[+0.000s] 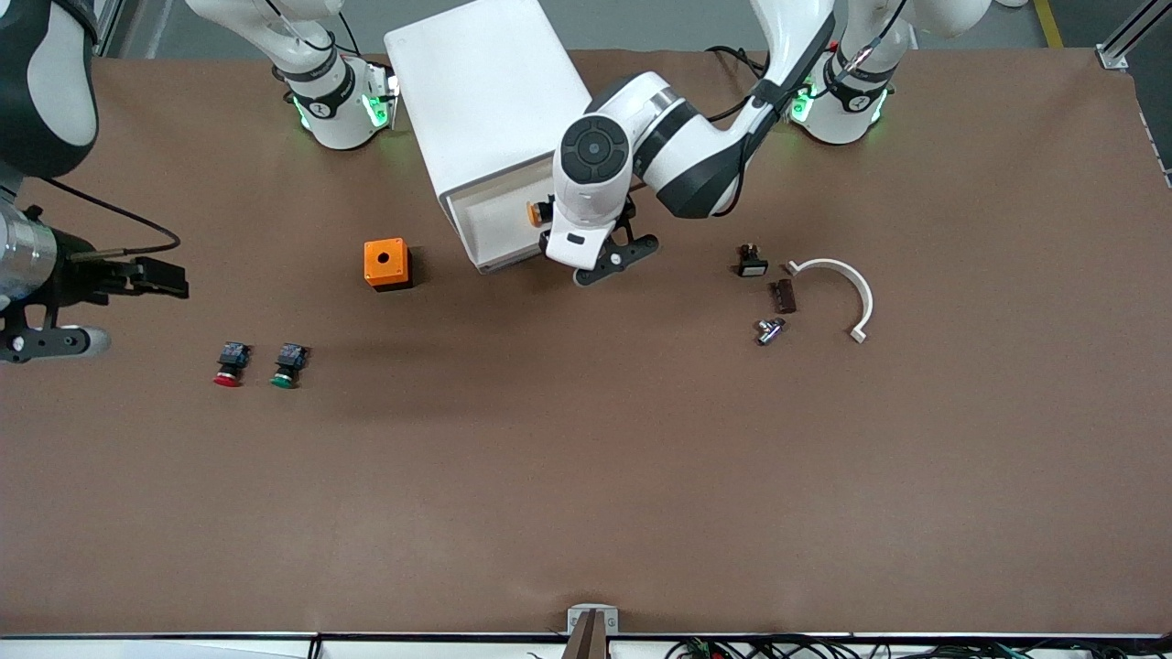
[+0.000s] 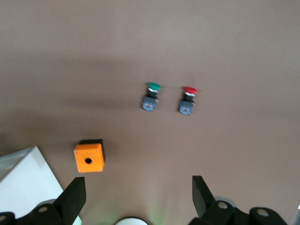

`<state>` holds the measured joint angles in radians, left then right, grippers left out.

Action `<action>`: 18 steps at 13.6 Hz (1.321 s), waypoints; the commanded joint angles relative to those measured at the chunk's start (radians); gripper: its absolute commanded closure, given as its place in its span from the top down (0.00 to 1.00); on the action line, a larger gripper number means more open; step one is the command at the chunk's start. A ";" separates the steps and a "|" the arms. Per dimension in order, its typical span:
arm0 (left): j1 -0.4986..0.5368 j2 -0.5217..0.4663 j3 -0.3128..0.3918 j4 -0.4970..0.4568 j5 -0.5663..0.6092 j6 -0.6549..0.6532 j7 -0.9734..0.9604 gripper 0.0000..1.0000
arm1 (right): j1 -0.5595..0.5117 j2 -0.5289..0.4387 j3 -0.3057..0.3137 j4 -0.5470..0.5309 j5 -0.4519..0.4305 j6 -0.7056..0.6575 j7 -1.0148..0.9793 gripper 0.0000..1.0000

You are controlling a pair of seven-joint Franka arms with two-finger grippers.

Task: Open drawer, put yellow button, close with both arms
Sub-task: 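Push the drawer shut with the left gripper while the right gripper withdraws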

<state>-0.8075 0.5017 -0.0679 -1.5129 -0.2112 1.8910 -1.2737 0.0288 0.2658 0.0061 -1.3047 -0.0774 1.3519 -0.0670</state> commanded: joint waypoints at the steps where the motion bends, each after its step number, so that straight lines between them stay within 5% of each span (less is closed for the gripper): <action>1: -0.024 -0.003 -0.003 -0.006 -0.042 -0.003 -0.039 1.00 | 0.002 0.000 0.018 -0.011 -0.028 0.001 0.007 1.00; 12: -0.111 0.003 -0.006 -0.012 -0.066 -0.012 -0.131 1.00 | -0.018 0.003 0.020 -0.011 -0.021 0.006 -0.001 1.00; 18: -0.116 0.008 -0.015 -0.004 -0.123 -0.007 -0.138 1.00 | -0.041 0.004 0.018 -0.013 0.053 0.007 -0.002 1.00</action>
<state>-0.9118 0.5038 -0.0716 -1.5285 -0.2834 1.8807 -1.3874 0.0147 0.2740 0.0146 -1.3094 -0.0624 1.3533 -0.0667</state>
